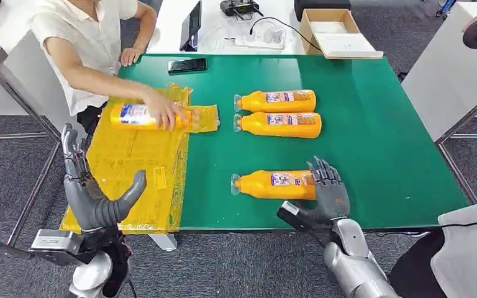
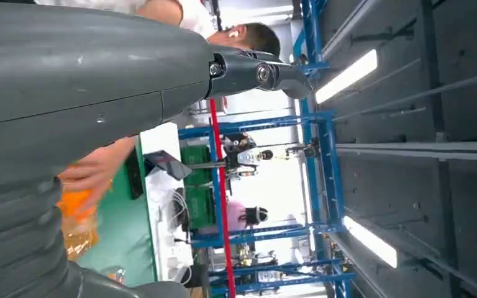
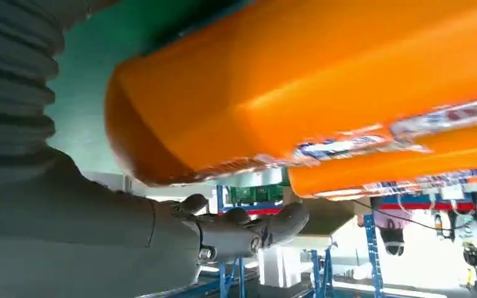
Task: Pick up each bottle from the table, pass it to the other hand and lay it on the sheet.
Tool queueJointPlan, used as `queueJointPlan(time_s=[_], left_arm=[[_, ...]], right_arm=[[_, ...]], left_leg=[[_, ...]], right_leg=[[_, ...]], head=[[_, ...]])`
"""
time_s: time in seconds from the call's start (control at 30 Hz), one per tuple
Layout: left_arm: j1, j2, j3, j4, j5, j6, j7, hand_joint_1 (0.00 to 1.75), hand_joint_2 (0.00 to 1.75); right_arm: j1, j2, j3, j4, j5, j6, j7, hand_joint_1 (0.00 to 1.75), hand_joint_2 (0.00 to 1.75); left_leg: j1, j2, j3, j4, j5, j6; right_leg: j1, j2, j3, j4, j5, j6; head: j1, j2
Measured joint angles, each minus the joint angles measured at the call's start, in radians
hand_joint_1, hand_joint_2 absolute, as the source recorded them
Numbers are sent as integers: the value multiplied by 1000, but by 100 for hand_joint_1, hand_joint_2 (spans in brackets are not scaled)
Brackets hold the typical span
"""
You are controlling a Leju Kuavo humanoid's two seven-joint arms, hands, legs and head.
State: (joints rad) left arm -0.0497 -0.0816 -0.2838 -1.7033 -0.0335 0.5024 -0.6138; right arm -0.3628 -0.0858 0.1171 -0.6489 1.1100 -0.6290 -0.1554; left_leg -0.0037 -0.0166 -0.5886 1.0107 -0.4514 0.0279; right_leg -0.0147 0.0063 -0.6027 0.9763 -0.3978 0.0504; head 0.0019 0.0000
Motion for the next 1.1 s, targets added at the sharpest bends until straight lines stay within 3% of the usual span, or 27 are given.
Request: queueJointPlan(time_s=[0.13, 0.33, 0.63, 0.67, 0.7, 0.73, 0.83, 1.1], left_arm=[[5, 0, -2, 0, -11, -4, 8, 0, 175], [10, 0, -7, 0, -11, -20, 17, 0, 175], [10, 0, -8, 0, -11, -20, 17, 0, 175], [10, 0, -8, 0, -11, -21, 17, 0, 175], [10, 0, -8, 0, -11, -23, 18, 0, 175], [9, 0, -8, 0, -11, -26, 20, 0, 175], [7, 0, -16, 0, 5, -52, 33, 0, 175], [-11, 0, -36, 6, 136, -182, 105, 0, 175]], right_arm=[[-24, -5, 3, 25, 9, 5, 37, 0, 175], [-63, -11, 3, 74, -46, 107, 15, 0, 175], [-86, -12, 3, 105, -51, 118, 11, 0, 175], [-87, -12, 3, 107, -51, 119, 11, 37, 175], [-88, -12, 3, 109, -53, 128, 11, 155, 175], [-92, -12, 3, 113, -55, 140, 11, 169, 175], [-113, -13, 5, 135, -65, 238, 4, 175, 175], [-165, -24, 23, 194, -76, 371, 5, 175, 175]], left_leg=[[0, 0, 0, 0, 0, 0], [0, 1, 3, 0, 0, 0], [0, 1, 5, 0, 0, 0], [0, 0, 5, 0, 0, 0], [0, 0, 5, 0, 0, 0], [0, 1, 5, 0, 0, 0], [0, 2, 7, 0, 0, 0], [0, 8, 16, 0, -1, 0]], right_leg=[[0, 0, 0, 0, 0, 0], [0, 0, 2, 0, 0, 0], [0, 0, 4, 0, 0, 0], [0, 0, 4, 0, 0, 0], [0, 0, 4, 0, 0, 0], [0, 0, 4, 0, 0, 0], [0, 1, 6, -1, 0, 0], [0, 5, 11, -2, 0, 0]], head=[[0, 0], [0, 0], [0, 0], [0, 0], [0, 0], [0, 0], [0, 0], [0, 0]])
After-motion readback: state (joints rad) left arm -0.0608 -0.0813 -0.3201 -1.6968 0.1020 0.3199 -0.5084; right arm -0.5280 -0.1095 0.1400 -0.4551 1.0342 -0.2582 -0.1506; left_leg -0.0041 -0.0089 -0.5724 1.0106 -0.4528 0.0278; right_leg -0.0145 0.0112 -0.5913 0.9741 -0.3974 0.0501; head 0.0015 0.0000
